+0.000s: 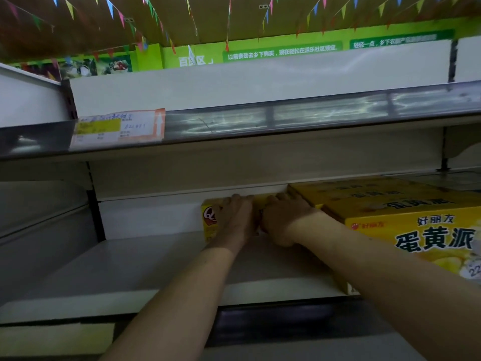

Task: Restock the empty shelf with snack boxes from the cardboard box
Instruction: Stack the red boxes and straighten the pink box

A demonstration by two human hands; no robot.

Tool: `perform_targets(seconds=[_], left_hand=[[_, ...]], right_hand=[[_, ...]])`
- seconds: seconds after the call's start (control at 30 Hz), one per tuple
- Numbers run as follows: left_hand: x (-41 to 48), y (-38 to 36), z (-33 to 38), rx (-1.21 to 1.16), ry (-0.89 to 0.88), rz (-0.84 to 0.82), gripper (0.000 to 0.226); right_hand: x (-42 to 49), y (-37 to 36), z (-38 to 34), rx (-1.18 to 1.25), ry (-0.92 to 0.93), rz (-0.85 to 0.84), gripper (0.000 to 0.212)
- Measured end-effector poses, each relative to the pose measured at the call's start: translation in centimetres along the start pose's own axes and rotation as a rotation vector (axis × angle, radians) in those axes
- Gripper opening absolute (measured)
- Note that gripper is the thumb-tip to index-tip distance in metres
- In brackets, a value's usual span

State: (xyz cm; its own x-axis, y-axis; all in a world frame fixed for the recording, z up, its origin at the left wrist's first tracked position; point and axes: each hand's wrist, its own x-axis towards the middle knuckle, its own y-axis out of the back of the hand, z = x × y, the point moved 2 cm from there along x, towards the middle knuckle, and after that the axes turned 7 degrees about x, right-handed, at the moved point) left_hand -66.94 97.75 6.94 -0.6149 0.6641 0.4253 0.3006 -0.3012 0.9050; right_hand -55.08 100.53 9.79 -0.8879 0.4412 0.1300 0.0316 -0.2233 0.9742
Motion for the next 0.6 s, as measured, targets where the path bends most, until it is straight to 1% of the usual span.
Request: perform_targets(seconds=[0.1,0.17,0.23,0.33,0.4,0.6], left_hand=[[-0.3,-0.1,0.4,0.107,-0.007,0.034,0.061],[-0.4,-0.2,0.8,0.168,0.019,0.076,0.058],[-0.2,-0.3,1.3,0.184,0.033,0.074,0.058],[0.0,0.1,1.7,0.178,0.045,0.002,0.061],[-0.4,0.7,1.9,0.162,0.055,-0.025,0.062],[-3.7,1.9,2.5,0.063,-0.025,0.03,0.053]], right_hand=[[-1.9,1.4,0.9,-0.104,-0.042,0.065,0.047],[-3.0,1.6,2.1,-0.177,-0.113,0.046,0.049],[-4.0,1.5,2.8,-0.179,-0.154,0.008,0.047],[-5.0,1.5,2.8,-0.112,-0.165,-0.008,0.039],[-5.2,1.8,2.6,-0.078,-0.162,-0.01,0.041],[-5.0,1.5,2.5,-0.077,-0.175,0.005,0.044]])
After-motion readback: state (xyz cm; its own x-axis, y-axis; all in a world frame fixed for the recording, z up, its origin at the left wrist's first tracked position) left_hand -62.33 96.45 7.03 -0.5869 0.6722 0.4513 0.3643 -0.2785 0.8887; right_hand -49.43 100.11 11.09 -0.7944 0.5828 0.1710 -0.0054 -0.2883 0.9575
